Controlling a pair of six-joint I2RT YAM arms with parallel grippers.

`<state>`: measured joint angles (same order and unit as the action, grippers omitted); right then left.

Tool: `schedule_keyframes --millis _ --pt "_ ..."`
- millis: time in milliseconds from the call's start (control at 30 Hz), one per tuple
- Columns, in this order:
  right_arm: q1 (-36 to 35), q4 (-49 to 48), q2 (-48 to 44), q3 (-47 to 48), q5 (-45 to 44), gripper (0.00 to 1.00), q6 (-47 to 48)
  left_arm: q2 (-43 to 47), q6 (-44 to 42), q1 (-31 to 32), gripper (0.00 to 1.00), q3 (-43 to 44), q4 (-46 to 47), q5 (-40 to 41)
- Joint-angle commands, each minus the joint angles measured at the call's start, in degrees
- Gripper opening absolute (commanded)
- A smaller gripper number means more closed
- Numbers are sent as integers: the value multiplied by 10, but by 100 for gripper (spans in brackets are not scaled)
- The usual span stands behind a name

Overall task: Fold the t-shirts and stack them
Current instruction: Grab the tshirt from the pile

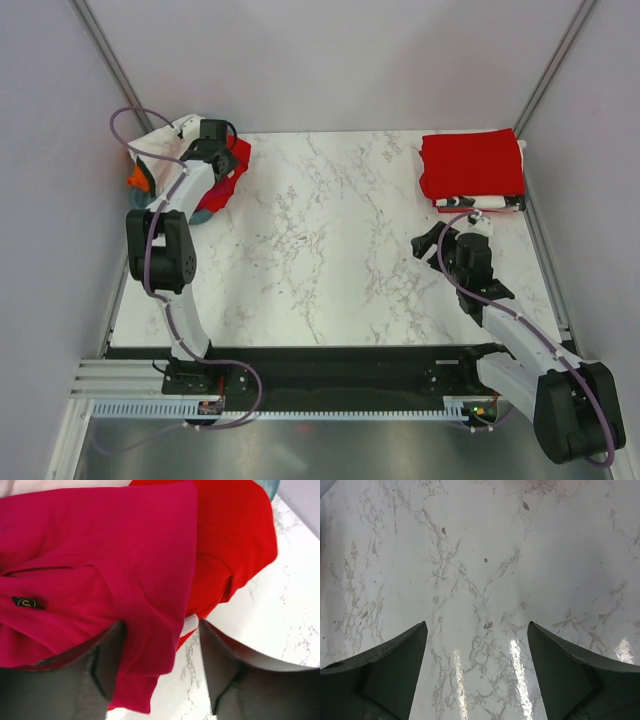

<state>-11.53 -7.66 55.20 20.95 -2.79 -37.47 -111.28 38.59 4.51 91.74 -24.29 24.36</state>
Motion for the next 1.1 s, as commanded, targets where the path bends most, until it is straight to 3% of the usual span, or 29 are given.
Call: schedule_keyframes --millis 0,33,200,300,333,500,800,967,1067 --pt "-2 4 -11 16 4 89 12 -22 -33 -4 64 50 -37 31" --pt "-2 3 -11 17 4 88 13 -24 -33 -4 58 50 -39 38" --pt "-2 8 -9 23 -4 84 15 -28 -26 -9 49 39 -49 46" --pt "-2 7 -12 25 -5 80 15 -25 -37 -14 19 34 -51 49" --pt "-2 7 -12 25 -4 79 15 -20 -40 -14 2 34 -53 53" --pt "-2 3 -9 34 4 75 14 49 -58 -14 2 26 -61 75" --pt "-2 38 0 110 16 80 35 253 -105 -11 2 67 -61 33" --pt "-2 46 -11 124 23 84 31 338 -96 -2 2 131 -60 -103" --pt "-2 43 -16 130 26 87 28 381 -53 46 2 157 -22 -157"
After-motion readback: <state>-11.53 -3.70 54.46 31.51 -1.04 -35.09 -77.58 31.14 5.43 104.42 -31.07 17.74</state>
